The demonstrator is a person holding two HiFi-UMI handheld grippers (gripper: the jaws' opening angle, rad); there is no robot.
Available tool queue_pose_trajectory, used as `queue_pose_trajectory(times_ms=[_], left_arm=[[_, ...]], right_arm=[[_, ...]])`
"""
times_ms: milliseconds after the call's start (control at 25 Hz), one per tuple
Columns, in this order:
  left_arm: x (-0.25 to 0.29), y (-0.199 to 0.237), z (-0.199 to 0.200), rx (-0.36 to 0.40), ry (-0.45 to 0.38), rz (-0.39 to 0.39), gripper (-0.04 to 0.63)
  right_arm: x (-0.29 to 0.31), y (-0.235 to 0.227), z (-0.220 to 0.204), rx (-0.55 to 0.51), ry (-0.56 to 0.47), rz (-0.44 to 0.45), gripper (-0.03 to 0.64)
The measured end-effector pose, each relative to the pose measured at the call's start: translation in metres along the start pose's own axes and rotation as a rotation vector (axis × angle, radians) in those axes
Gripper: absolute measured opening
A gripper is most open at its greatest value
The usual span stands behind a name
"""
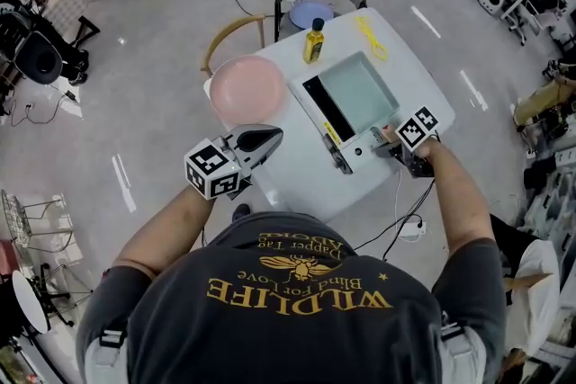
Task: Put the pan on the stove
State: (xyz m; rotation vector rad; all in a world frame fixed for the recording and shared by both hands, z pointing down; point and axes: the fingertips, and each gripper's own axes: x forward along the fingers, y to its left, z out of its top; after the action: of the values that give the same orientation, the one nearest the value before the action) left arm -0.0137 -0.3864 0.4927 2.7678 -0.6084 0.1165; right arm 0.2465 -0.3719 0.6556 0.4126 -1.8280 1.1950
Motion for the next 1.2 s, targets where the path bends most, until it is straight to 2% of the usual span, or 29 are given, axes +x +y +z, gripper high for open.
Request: queue_pose_trajectory(times_ms=[200, 440, 720, 1040, 1200], left_arm=[[0.0, 0.005, -0.003, -0.007, 0.006, 0.003, 0.002], [0.004, 0.007, -0.005, -0.011, 0.009, -0.002, 0.002], [0.009, 0.002, -0.003, -0.019, 0.012, -0.014, 0.002], [0.015, 0.004, 0.0, -0.013, 0.003, -0.031, 0.002], [0.018, 0.003, 0.004, -0.005, -0.008, -0.039, 0.002]], right_arm=[[0.007, -0.008, 0.004, 0.044, 0.029, 0.012, 0.009], [0.012, -0.006, 0.007, 0.106, 0.044, 0.077, 0.012], [0.012, -0.003, 0.01, 0.119, 0.044, 0.06, 0.02], [-0.003, -0.015, 0.009, 0.146, -0.01, 0.004, 0.198], [-0.019, -0.02, -0.003, 0.147, -0.069, -0.041, 0.241]])
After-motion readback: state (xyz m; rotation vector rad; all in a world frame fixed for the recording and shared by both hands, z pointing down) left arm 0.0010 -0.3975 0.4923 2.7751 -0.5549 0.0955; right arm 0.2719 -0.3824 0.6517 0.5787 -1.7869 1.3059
